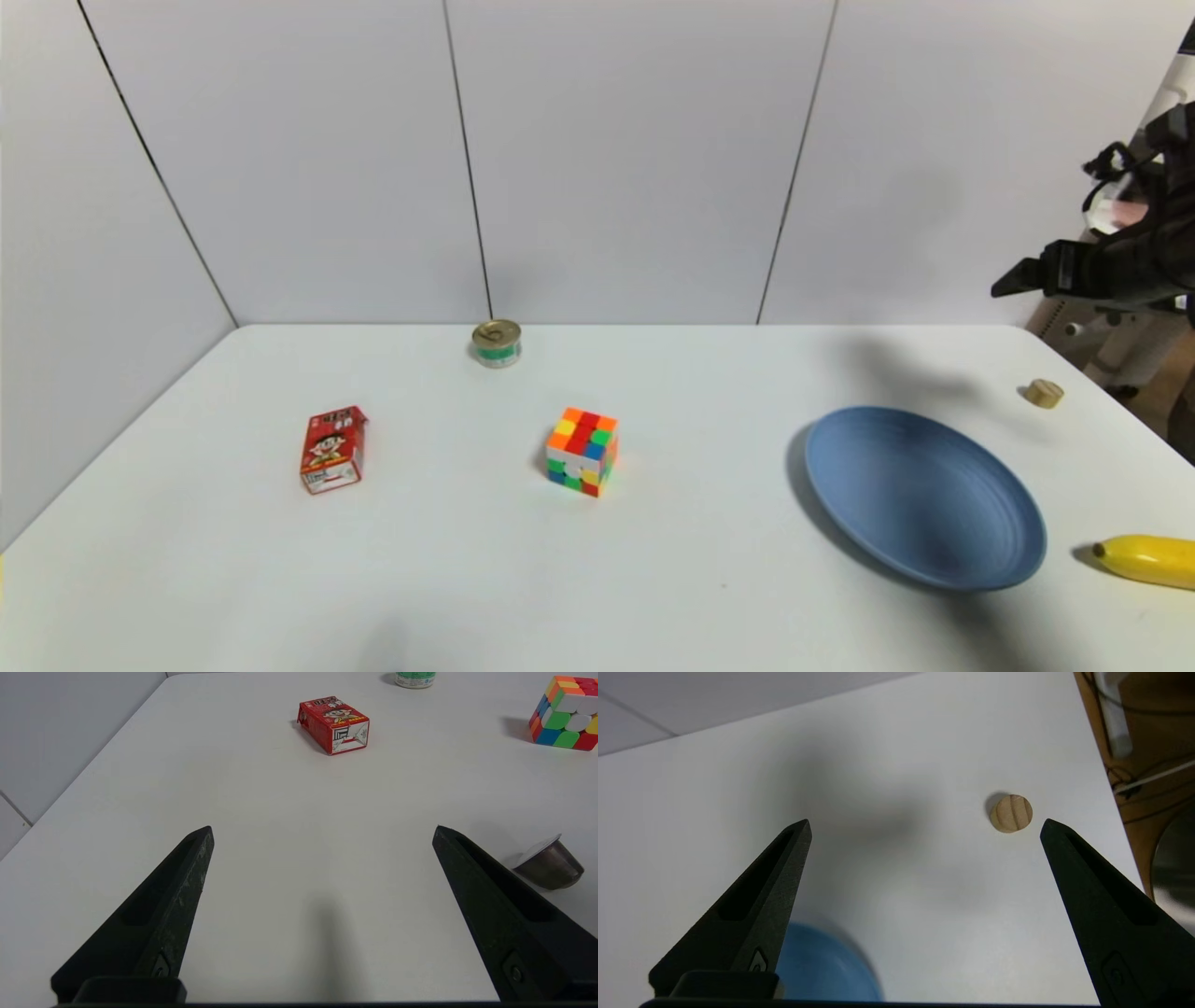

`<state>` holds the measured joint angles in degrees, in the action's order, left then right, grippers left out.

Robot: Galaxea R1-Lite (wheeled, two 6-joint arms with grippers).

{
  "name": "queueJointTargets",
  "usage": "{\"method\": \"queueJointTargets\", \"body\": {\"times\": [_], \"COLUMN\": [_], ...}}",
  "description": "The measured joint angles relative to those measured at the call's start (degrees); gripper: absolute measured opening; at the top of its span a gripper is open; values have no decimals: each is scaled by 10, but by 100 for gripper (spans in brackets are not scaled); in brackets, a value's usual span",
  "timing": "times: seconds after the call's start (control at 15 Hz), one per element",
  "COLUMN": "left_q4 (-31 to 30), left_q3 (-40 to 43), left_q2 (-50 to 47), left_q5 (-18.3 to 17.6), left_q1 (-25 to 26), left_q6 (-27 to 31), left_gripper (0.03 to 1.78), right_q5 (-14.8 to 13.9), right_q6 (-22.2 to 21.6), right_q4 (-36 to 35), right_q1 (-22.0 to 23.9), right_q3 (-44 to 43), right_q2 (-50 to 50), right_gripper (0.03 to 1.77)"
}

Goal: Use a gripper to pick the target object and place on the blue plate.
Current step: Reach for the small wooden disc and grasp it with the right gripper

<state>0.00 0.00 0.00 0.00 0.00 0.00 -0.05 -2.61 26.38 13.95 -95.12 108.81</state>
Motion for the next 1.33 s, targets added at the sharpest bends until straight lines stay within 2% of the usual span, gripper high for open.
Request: {"method": "queueJointTargets", "body": {"times": [0.13,0.47,0.6,0.87,1.33], "left_q4": [0,0,0,0,0], "left_q3": [0,0,0,0,0], "left_q2": [0,0,0,0,0], "left_q5": [0,0,0,0,0], "left_q1": [0,0,0,0,0], "left_q6": [0,0,0,0,0], "left_gripper": [169,169,169,169,169], "right_q5": [0,-5,-5,-5,-4], "right_q6": [-1,-1,-1,-4,-4], "right_q4": [17,22,25,82,84], "right_q1": [26,56,62,73,71], "right_q3": [-46,-99,-114,-139,-144], "right_q2": [77,176,194,212,213], "right_gripper": [169,169,169,169,169]}}
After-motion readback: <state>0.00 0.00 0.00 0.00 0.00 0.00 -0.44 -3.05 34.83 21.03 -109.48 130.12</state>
